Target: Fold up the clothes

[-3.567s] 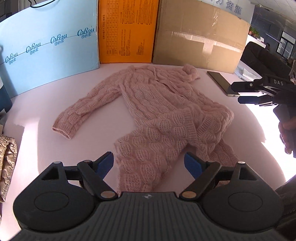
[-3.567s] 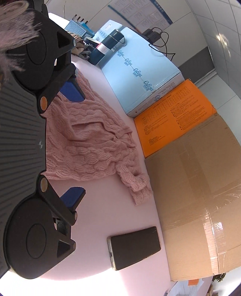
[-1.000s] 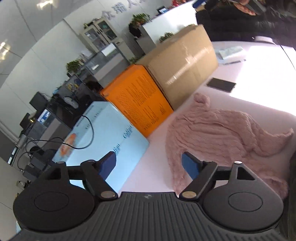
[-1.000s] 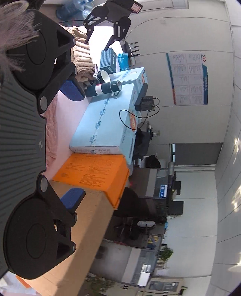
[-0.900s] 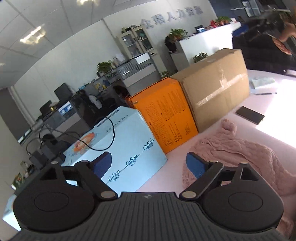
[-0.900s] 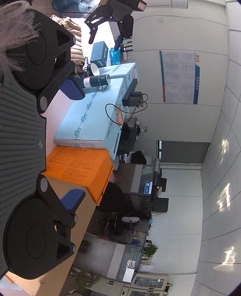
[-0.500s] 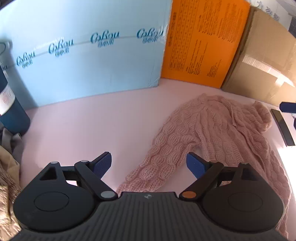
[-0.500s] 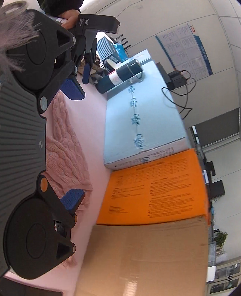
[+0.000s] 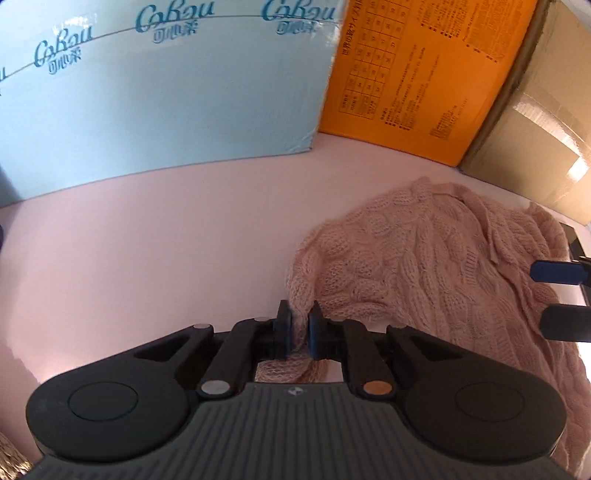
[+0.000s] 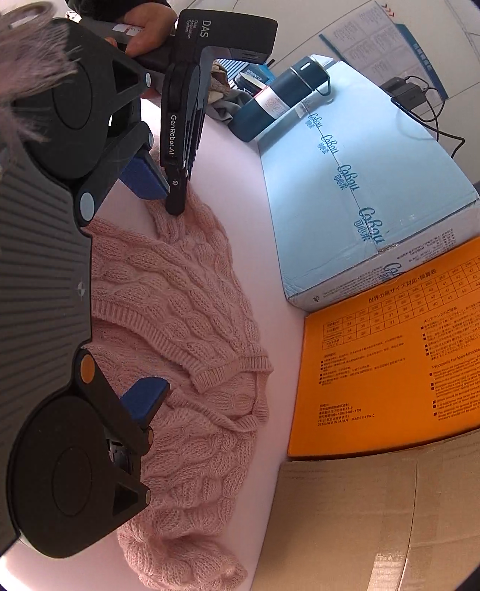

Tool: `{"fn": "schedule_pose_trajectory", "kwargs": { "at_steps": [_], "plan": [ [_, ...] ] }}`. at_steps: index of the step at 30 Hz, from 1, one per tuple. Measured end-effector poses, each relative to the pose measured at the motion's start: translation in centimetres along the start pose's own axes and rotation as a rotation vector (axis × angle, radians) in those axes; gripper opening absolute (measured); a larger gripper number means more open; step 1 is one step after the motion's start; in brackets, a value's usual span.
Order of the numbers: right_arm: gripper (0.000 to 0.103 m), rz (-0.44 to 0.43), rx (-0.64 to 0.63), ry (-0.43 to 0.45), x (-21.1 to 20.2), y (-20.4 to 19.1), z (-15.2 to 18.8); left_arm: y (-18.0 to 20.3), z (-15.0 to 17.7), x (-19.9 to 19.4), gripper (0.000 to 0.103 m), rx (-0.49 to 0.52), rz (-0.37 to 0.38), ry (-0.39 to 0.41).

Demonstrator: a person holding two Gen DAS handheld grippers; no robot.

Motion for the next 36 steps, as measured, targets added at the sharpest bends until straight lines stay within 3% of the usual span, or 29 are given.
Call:
{"fn": "schedule_pose_trajectory", "kwargs": {
  "at_steps": [3,6,9,11,13,18,20,22,25,28,36],
  "plan": [
    [0.103,-0.009,-0.004,0.022,-0.2,-0.2,-0.2,-3.4,-1.4,0.0,0.007,-0.121,-0.138,0.047],
    [0.103,-0.016,-0.023,0.021,-0.2,-0.6,-0.4,-6.0,-2.0,-0.1,0.008,-0.214,-0.219,0.051],
    [0.103,-0.023,-0.034,0.007,0.0,-1.0,-0.2,-6.9,-1.7,-0.4,0.014,-0.223,-0.187,0.034],
    [0.103,-0.025,-0.036,0.0,0.0,-1.1,0.3,-6.8,-1.0,-1.3,0.037,-0.209,-0.194,0.052],
    [0.103,-0.026,-0.033,-0.011,-0.3,-1.1,1.0,-6.5,0.2,-2.9,0.053,-0.185,-0.226,0.097],
    [0.103,0.002,-0.011,-0.02,-2.3,0.0,4.3,-4.5,5.4,-6.9,0.064,-0.107,-0.284,0.168],
    [0.103,0.03,0.02,-0.027,-3.3,0.9,5.9,-2.5,8.6,-7.6,0.075,-0.073,-0.198,0.13],
    [0.103,0.044,0.063,-0.034,-4.3,1.9,7.7,0.1,11.9,-8.0,0.077,-0.03,-0.075,0.067],
    [0.103,0.049,0.13,-0.041,-5.6,3.0,10.5,3.9,16.3,-7.4,0.077,0.028,0.031,-0.032],
    [0.103,0.036,0.185,-0.054,-6.5,3.5,13.2,6.6,19.4,-6.9,0.078,0.051,0.076,-0.089],
    [0.103,-0.108,0.304,-0.057,-8.4,2.6,17.4,8.8,22.6,-7.3,0.082,0.101,0.149,-0.173]
  ]
}}
Point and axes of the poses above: each gripper's, at about its wrist camera, not at the fingertips, and x roughly the way its jaws point, y to its right, z to its underside, the point moved 5 cm from there along x, roughly the way its jaws point, and after that the axes turned 14 degrees about -y, right-handed, at the moved point
